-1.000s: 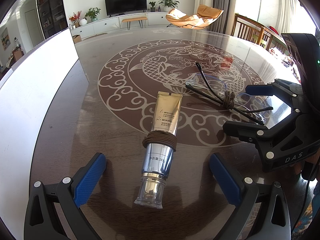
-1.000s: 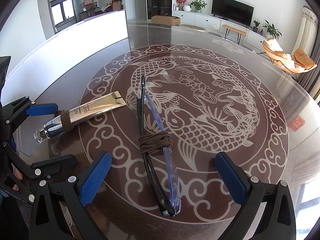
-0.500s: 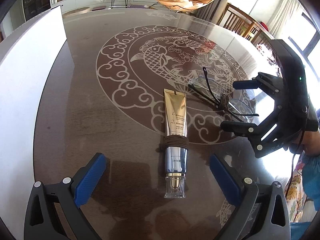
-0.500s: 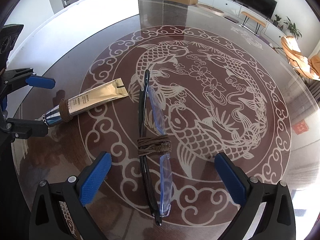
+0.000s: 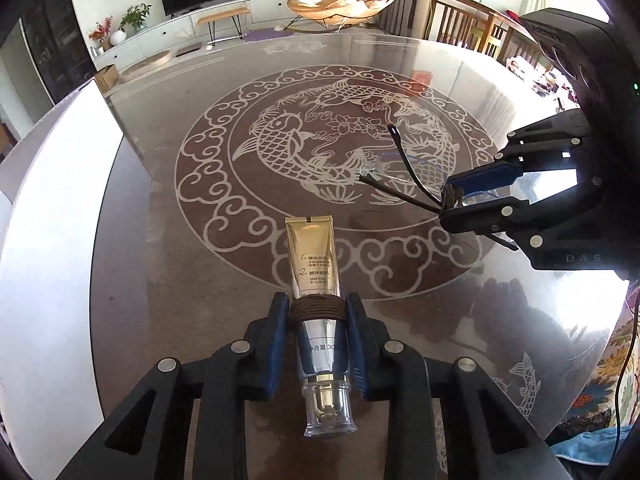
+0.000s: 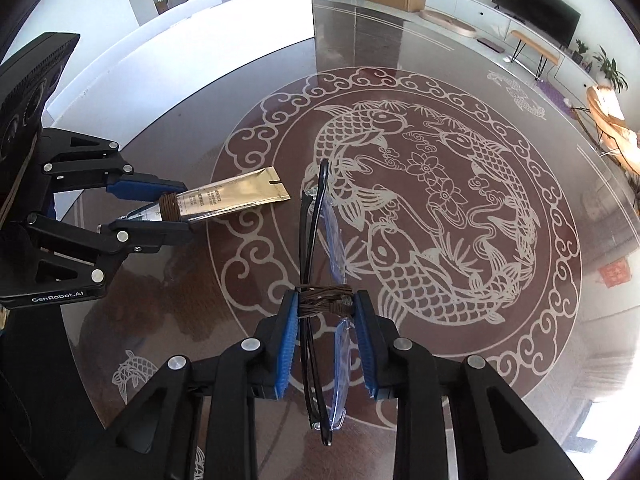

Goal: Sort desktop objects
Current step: 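Carry the gold tube and eyeglasses into the cardboard box and open both grippers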

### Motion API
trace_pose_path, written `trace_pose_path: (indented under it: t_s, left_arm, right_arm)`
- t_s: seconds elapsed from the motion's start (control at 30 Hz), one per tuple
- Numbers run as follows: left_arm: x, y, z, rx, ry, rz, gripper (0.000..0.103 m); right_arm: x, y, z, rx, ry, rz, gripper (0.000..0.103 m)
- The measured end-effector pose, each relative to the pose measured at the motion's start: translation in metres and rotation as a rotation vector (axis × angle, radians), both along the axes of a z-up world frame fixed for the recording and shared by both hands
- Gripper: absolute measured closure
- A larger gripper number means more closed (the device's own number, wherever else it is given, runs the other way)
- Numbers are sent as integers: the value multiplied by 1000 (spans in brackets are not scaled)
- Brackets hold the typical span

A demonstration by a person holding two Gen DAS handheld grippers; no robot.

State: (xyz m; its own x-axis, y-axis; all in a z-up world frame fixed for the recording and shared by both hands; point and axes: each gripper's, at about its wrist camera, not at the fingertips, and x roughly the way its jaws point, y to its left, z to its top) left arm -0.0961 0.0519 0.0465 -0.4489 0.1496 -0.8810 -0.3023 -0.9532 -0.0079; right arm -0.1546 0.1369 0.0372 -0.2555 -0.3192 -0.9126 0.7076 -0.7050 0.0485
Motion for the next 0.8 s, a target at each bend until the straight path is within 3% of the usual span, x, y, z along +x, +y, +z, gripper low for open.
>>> trace_pose_path:
  t_s: [0.13,0.5,0.67,0.8]
  left_arm:
    - [24,-12,14,17,70,55,75]
    - [87,-74,58,95,217,203,75]
    - [108,-117,96,151,279,281,75]
    - [118,-169,130,133,327,365,75]
  right_arm:
    - [14,15,15,-31,3,-23,74]
    - [48,4,42,-80,41,-19,74]
    - [58,-27,60,-112,57,26,74]
    - [58,-75,92,-183,70,82,74]
